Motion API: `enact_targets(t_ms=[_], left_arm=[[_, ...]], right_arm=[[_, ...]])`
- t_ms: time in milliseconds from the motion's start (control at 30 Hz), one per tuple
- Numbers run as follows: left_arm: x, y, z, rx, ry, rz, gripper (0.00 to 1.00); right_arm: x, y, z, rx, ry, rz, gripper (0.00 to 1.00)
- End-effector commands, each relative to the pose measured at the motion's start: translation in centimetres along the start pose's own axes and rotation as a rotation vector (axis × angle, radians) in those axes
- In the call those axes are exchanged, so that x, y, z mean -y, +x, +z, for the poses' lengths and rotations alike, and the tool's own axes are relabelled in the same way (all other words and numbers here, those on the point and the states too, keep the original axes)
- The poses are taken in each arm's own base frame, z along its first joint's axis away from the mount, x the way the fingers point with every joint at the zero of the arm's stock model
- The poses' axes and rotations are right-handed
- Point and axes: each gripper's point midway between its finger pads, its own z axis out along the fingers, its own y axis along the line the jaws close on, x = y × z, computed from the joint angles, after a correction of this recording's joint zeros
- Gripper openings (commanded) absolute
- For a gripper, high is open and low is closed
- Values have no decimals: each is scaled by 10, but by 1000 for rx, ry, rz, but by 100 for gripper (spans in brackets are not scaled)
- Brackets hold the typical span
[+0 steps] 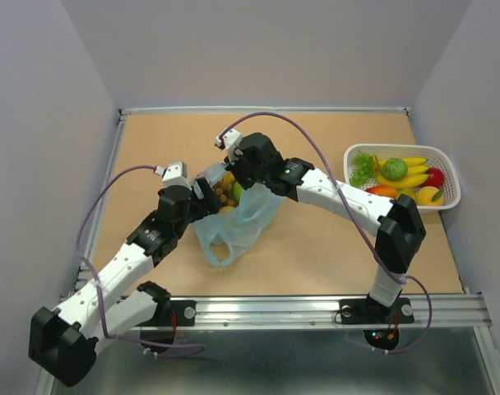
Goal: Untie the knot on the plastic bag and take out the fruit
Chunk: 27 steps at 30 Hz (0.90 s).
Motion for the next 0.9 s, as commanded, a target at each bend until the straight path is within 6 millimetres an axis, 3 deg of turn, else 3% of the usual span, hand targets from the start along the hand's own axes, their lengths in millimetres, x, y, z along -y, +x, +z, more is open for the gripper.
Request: enact_targets(t_ms=[0, 33, 100, 133, 167, 300, 333, 367, 400, 433, 500, 533, 667, 767, 833, 867], left_arm=[[-5, -3, 14, 32, -69, -13, 93], [-4, -2, 14, 27, -66, -10, 88], [-2, 1, 13, 9, -51, -3, 45], [-2, 4, 12, -4, -49, -1, 28], [-3, 8, 9, -29, -50, 3, 0], [4, 9, -1, -85, -23, 25, 0], [6, 9, -2, -95, -13, 31, 0], [9, 10, -3, -107, -4, 33, 0], [12, 9, -3, -115, 5, 35, 0], [17, 8, -4, -134, 18, 39, 0], [21, 9, -4, -161, 29, 47, 0], [25, 7, -2, -169, 32, 47, 0], [37, 6, -1, -204, 63, 40, 0], [38, 6, -2, -207, 68, 32, 0], [38, 6, -3, -208, 67, 31, 0], [38, 7, -3, -210, 67, 31, 0]], right_arm=[[11, -26, -23, 79, 54, 2, 1], [16, -20, -24, 67, 78, -3, 1], [33, -17, -28, 61, 136, 8, 1], [40, -15, -27, 55, 154, 19, 1], [57, -11, -26, 47, 195, 49, 1], [115, 2, -19, 19, 308, 166, 2], [115, -1, -20, 23, 307, 166, 9], [116, -5, -23, 27, 302, 150, 30], [107, -15, -26, 50, 242, 151, 42], [100, -28, -41, 90, 201, 159, 61], [77, -39, -53, 131, 85, 165, 73], [61, -54, -72, 180, 26, 167, 77], [10, -65, -108, 237, -131, 159, 79], [-28, -60, -127, 250, -260, 223, 77], [-39, -58, -132, 270, -266, 226, 77], [-49, -43, -128, 243, -284, 242, 77]])
